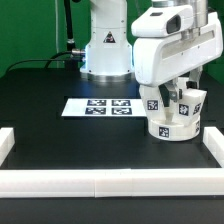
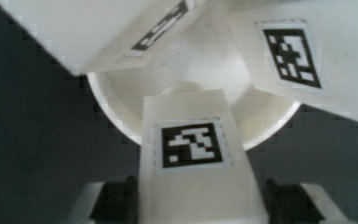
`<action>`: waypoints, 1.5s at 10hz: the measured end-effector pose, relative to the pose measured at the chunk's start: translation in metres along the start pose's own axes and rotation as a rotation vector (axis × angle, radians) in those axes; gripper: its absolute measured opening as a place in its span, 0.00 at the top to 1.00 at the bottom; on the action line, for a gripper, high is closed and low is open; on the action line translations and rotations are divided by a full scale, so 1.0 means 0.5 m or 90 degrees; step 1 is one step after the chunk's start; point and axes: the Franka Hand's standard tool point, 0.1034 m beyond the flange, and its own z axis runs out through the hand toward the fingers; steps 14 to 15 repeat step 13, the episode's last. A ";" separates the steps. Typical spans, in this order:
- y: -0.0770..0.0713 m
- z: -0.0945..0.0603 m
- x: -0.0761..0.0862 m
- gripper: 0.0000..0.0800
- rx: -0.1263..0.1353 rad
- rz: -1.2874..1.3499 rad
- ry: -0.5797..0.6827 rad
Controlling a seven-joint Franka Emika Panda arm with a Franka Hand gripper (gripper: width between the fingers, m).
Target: Assemble stool
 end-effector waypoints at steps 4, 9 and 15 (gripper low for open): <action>0.011 -0.001 0.010 0.58 -0.014 0.168 0.057; 0.041 -0.018 0.015 0.29 0.004 0.249 0.060; 0.040 -0.015 0.015 0.20 0.004 0.249 0.061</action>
Offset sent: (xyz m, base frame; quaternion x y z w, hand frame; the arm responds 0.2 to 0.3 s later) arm -0.0042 -0.0017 -0.0072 0.0036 0.0288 0.1664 0.9856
